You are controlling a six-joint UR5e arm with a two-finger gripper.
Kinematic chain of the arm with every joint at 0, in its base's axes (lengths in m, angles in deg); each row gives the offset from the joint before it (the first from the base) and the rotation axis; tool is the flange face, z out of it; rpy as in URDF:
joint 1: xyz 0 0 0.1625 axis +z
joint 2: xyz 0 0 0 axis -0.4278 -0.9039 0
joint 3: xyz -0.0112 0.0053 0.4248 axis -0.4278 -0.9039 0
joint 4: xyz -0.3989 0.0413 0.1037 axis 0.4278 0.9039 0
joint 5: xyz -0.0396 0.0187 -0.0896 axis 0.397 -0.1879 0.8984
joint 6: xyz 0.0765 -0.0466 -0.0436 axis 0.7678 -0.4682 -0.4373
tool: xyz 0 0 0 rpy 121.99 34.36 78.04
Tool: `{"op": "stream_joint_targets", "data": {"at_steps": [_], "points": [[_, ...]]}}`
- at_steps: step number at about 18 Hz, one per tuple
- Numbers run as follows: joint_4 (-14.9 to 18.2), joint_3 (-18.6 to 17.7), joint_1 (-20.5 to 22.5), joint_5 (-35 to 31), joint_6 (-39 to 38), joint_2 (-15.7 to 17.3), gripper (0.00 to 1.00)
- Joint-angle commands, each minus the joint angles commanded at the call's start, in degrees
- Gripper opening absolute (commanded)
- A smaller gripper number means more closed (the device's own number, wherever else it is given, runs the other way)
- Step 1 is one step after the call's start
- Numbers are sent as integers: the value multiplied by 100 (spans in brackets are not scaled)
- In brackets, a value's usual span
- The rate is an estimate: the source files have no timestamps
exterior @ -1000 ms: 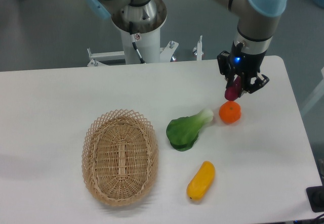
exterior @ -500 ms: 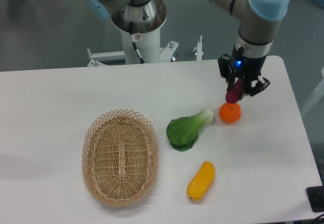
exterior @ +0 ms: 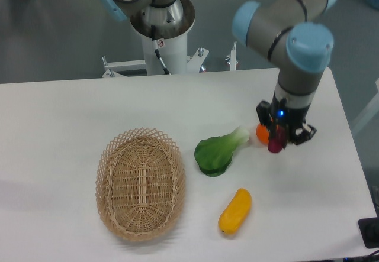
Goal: Place the sweet potato on the table
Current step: 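Lower the sweet potato beside the orange onto the table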
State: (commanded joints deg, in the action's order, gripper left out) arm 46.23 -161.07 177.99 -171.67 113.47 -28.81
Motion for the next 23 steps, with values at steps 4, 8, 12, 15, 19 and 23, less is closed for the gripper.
{"op": "stream_joint_targets", "data": {"at_steps": [4,8,12,15,19,23], "points": [[-430,-61,-9,0,-43,-422,30],[-888,-413,-44,0,-44,-502,30],[-915,-404,-53,0,-61,-564,31],[-968,-422,-105,0,-61,-599,36],[-968,-440,-114,0,-53,-573,59],[-968,-387,-114,0,-53,-538,100]]}}
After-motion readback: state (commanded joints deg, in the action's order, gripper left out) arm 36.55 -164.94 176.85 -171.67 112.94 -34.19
